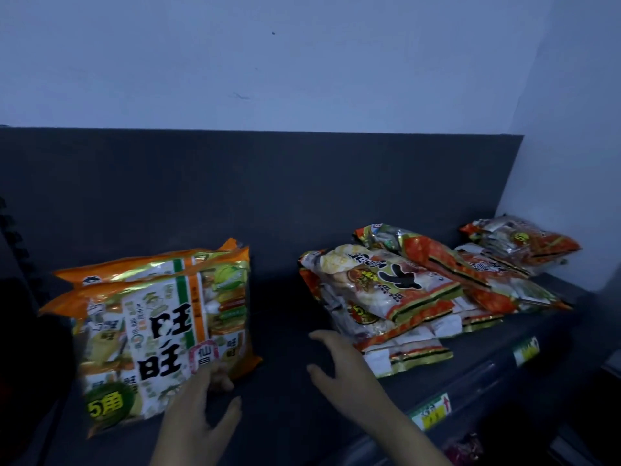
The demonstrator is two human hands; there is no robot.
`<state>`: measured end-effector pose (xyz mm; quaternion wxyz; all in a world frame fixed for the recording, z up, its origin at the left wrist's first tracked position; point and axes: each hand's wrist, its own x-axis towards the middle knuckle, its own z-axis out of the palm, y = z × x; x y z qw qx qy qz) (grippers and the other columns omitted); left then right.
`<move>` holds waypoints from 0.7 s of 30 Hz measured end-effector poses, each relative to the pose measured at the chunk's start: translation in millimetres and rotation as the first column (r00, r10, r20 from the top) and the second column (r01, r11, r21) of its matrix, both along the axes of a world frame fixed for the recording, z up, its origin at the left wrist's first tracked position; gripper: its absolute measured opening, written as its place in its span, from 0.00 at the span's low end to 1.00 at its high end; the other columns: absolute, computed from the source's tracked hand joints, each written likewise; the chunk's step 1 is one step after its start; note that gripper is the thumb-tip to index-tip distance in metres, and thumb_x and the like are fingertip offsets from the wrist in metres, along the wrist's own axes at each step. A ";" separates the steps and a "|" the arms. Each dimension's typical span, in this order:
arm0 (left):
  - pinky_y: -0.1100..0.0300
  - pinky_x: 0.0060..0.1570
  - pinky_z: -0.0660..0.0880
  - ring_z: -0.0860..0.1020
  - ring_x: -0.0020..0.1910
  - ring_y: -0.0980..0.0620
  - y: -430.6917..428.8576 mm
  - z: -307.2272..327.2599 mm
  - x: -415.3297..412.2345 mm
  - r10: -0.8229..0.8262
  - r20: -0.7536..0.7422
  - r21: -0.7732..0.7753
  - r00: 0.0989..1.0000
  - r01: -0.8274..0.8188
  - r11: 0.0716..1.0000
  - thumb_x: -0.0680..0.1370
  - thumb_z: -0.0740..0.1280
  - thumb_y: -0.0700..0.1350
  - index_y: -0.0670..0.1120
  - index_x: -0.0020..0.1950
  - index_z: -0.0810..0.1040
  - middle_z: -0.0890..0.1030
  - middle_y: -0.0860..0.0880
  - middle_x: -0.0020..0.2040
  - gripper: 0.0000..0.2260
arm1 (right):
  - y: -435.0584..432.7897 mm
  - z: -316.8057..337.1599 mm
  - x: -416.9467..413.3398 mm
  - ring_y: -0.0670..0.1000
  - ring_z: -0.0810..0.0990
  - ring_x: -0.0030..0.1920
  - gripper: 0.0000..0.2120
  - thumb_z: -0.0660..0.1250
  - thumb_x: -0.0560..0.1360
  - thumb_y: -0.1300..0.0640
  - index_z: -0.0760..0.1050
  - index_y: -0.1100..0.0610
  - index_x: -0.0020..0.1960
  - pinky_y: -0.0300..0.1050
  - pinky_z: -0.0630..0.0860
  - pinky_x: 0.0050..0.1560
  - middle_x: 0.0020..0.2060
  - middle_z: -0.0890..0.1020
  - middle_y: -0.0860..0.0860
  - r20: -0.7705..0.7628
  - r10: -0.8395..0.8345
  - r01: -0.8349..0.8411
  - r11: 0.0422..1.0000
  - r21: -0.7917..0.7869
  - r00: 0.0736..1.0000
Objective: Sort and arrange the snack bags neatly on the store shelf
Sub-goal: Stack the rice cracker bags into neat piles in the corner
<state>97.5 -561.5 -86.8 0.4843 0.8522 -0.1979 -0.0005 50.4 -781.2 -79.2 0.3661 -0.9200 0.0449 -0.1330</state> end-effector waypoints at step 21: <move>0.67 0.50 0.69 0.74 0.56 0.62 -198.7 9.0 -19.9 0.120 -0.088 -0.227 0.989 -0.137 0.964 0.79 0.62 0.50 0.54 0.60 0.73 0.77 0.59 0.54 0.10 | -219.1 22.2 -63.5 0.34 0.74 0.57 0.12 0.62 0.76 0.57 0.76 0.40 0.51 0.26 0.69 0.54 0.54 0.78 0.34 0.218 0.074 -0.093 0.993 0.079 0.973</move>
